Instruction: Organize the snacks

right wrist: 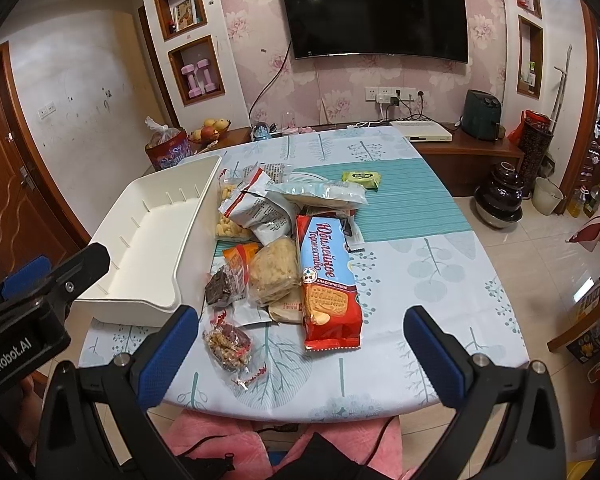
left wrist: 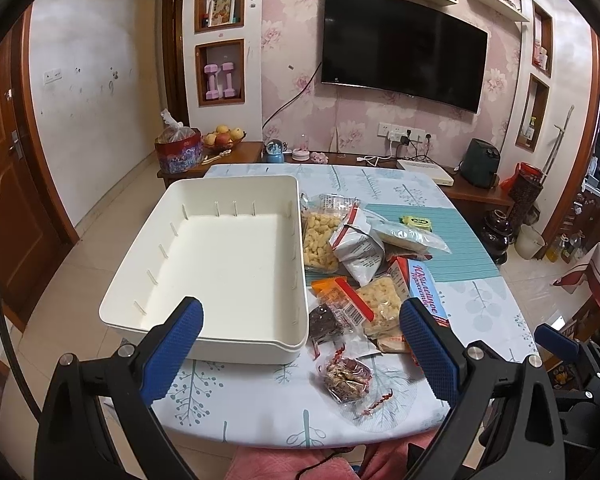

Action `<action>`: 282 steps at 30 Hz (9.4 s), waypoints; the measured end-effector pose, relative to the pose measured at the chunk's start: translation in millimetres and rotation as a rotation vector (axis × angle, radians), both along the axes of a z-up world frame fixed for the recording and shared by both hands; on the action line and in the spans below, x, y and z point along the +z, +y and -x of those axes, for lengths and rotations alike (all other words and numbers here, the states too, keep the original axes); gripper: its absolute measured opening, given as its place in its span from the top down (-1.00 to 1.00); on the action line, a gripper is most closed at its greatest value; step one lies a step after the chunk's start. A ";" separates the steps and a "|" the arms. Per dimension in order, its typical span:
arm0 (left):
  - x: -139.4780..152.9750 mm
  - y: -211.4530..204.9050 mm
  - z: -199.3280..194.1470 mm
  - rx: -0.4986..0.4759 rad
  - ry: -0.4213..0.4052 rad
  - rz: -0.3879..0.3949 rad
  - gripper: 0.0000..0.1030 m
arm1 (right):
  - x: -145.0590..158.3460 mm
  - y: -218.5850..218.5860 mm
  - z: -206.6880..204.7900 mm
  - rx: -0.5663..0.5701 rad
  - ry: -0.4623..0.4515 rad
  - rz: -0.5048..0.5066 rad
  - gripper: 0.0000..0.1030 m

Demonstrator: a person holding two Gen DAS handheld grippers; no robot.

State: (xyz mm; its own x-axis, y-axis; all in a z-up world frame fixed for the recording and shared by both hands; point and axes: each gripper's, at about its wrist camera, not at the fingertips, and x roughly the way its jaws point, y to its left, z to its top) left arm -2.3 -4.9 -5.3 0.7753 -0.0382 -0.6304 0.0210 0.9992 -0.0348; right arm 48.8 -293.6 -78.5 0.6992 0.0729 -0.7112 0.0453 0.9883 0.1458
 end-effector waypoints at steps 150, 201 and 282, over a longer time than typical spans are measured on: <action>-33.1 -56.6 -116.1 0.010 -0.045 0.177 0.05 | 4.8 -30.2 -55.1 0.018 -0.056 -0.312 -0.06; -82.8 64.3 -150.8 0.260 0.104 0.270 -0.52 | 7.5 139.3 -106.7 0.423 -0.103 -0.109 -0.32; -160.9 -181.4 -260.8 -0.123 0.759 0.381 -0.57 | -127.9 20.0 -43.7 0.276 -0.078 0.176 -0.47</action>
